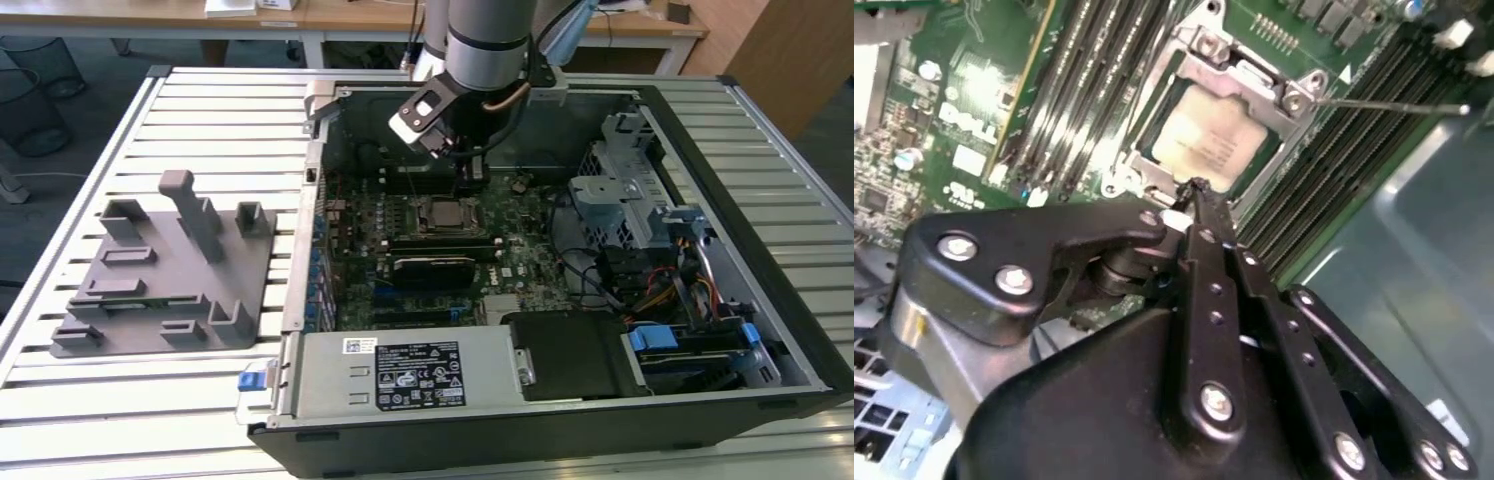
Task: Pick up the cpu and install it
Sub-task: 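Close the cpu cover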
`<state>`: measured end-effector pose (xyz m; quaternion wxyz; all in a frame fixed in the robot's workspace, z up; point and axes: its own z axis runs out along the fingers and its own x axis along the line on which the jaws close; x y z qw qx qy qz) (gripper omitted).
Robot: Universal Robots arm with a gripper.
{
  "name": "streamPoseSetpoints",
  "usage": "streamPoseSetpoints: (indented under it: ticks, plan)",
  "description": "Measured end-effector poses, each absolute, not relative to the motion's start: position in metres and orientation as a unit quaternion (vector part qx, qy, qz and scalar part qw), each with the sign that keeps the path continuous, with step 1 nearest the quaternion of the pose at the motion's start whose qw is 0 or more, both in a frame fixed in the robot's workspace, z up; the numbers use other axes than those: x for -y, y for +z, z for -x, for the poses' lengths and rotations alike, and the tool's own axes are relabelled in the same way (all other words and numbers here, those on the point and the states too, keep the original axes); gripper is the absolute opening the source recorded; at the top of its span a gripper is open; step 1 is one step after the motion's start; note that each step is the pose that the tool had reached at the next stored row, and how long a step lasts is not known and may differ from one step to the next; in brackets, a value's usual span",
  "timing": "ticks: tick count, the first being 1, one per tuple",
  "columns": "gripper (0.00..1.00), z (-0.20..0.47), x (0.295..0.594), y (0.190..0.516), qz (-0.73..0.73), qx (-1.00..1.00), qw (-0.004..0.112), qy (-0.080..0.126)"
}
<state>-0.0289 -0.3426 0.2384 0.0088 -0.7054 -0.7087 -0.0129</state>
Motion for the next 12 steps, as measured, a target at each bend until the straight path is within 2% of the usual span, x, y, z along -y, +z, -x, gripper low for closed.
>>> streamPoseSetpoints:
  ticks: [12]
  plan:
    - [0.11, 0.0391, 0.3502, 0.2353, 0.705, 0.709, 0.009, -0.013]
